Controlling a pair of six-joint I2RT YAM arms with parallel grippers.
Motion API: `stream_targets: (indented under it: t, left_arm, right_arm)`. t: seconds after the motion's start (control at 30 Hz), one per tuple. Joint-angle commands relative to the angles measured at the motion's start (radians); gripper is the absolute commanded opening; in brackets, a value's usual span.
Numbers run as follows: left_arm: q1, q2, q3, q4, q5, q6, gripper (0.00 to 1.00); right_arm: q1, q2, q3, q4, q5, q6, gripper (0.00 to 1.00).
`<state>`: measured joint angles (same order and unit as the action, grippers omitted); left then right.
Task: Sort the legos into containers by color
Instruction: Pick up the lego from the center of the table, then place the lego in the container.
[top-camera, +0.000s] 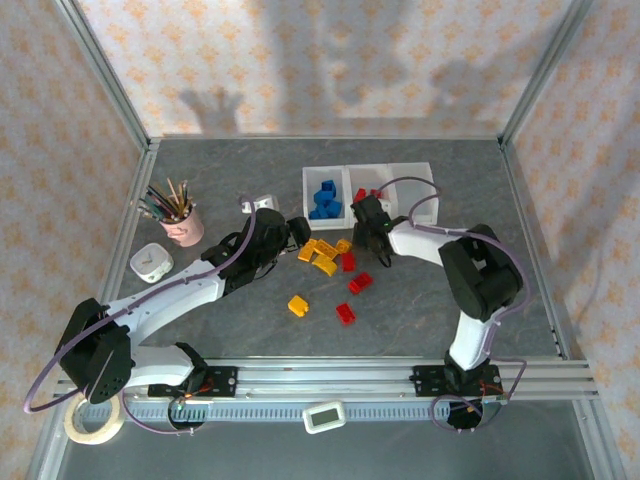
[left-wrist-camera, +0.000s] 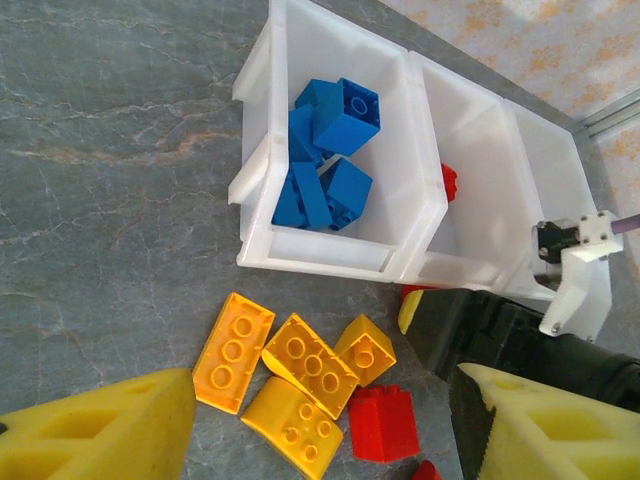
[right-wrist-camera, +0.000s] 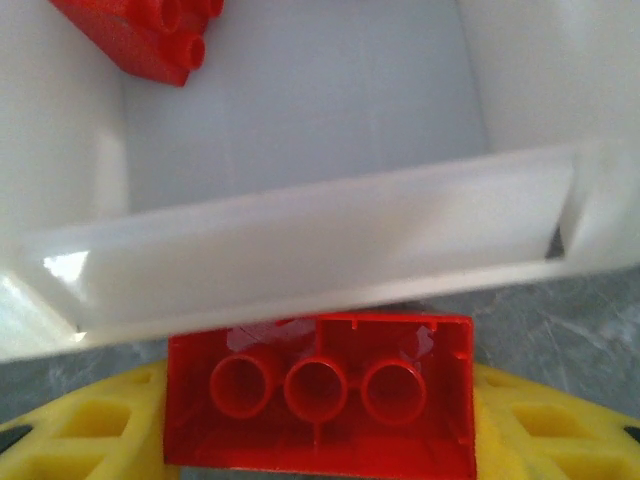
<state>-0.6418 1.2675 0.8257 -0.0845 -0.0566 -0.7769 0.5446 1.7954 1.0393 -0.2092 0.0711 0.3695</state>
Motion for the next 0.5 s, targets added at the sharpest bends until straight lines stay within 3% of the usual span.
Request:
stream_targets:
  t: [0.0, 0.17, 0.47]
  left_arm:
    - [-0.007, 0.008, 0.038, -0.001, 0.014, 0.026, 0.69]
    - [-0.006, 0.021, 0.082, 0.004, 0.016, 0.046, 0.70]
    - [0.003, 0.088, 0.174, 0.018, -0.002, 0.057, 0.70]
  right_arm:
    - [0.007, -0.128, -0.011, -0.059, 0.035, 0.004, 0.48]
    - [-0.008, -0.178, 0.065, -0.126, 0.055, -0.021, 0.47]
    - [-0.078, 0.048, 0.345, -0.127, 0.084, -0.093, 0.52]
